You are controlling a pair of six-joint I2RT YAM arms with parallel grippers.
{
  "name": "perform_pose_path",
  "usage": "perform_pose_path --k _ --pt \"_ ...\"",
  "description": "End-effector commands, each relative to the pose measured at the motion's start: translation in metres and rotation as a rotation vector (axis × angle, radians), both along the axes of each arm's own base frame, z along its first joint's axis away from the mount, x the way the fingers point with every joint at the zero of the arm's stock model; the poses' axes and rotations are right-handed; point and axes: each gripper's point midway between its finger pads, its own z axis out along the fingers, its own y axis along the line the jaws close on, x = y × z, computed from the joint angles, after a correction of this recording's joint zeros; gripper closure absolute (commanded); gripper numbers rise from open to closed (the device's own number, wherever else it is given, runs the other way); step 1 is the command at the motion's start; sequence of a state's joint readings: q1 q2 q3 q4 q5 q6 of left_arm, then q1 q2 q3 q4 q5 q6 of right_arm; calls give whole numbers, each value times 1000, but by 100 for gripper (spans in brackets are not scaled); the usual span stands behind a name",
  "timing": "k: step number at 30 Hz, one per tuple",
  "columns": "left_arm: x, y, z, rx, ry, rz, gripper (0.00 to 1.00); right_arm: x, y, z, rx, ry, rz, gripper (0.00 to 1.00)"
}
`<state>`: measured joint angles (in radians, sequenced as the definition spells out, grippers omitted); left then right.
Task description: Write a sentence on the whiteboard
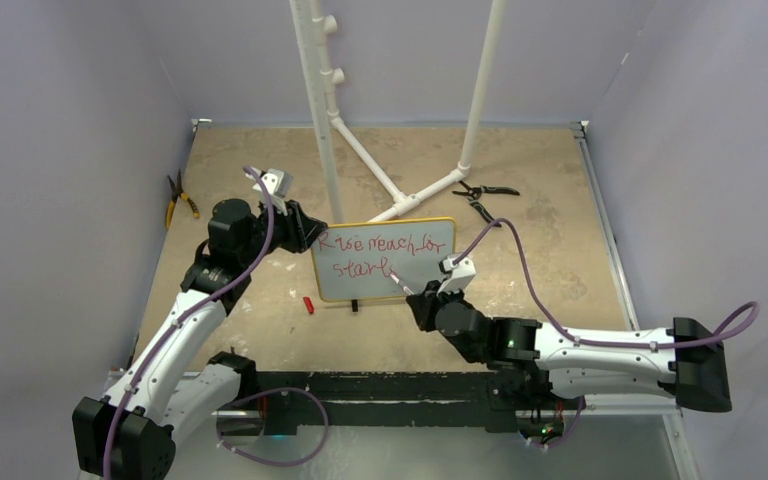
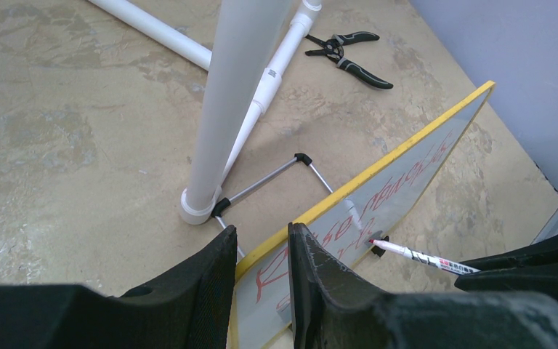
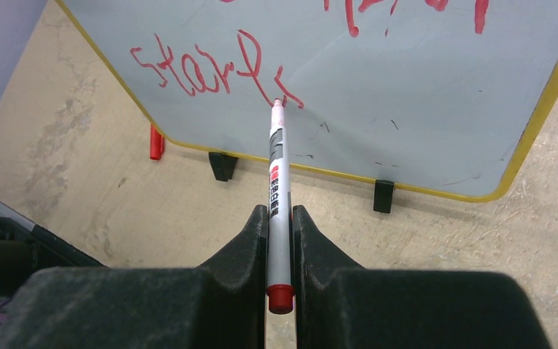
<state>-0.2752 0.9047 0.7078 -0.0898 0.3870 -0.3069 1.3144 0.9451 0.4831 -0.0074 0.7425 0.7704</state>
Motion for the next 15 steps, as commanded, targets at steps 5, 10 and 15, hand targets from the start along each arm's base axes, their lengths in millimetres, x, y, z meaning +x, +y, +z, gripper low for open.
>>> perform_pose_path --k 5,10,15 --pt "-3 -1 -1 -15 9 -5 70 3 -7 25 70 -29 -33 100" --pt "-3 -1 -1 -14 10 -5 70 4 -17 11 20 15 -91 100" --pt "-3 -2 -1 -16 11 -6 70 5 -21 8 15 23 -113 100"
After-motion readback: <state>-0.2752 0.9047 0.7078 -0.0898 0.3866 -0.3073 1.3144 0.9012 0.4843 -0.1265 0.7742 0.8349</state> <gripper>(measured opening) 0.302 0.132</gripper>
